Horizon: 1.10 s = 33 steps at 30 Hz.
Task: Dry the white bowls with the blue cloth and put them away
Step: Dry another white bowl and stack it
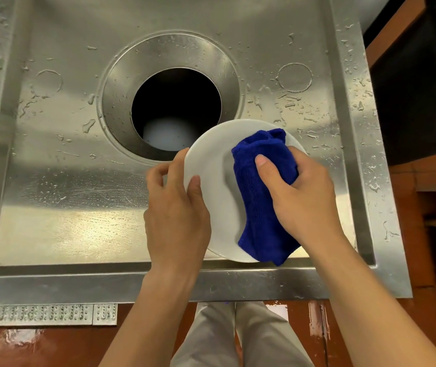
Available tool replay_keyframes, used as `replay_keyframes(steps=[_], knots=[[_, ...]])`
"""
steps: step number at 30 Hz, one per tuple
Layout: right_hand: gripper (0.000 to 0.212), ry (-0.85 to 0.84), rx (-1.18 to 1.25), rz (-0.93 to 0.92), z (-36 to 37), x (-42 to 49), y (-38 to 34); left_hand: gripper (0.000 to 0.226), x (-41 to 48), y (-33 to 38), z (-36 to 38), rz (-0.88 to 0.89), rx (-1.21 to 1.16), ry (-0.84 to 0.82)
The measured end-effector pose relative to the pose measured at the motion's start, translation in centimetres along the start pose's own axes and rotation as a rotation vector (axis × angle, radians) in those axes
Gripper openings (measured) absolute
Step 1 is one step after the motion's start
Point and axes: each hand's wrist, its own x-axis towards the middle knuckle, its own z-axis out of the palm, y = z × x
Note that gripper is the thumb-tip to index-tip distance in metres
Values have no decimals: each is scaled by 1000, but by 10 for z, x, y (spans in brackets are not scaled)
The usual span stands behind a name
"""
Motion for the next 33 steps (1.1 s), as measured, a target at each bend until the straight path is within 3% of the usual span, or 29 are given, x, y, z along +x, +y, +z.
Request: replay_keyframes(steps=[14, 18, 20, 24, 29, 33], knots=[[9, -4, 68, 66, 2, 5, -8, 47, 9, -12, -1, -41, 10, -84], [12, -22, 170, 57, -8, 4, -30, 52, 11, 7, -32, 111, -222, -46], [15, -57, 208, 20, -11, 3, -53, 56, 14, 24, -54, 199, -417, -131], [14, -193, 183, -151, -2, 0, -114, 62, 26, 51, -101, 116, -880, -312], [22, -407, 202, -219, 30, -9, -173, 53, 40, 36, -163, -45, -930, -336], [34, -495, 134, -141, 80, -17, -194, 56, 58, -9, -200, -30, -860, -100]])
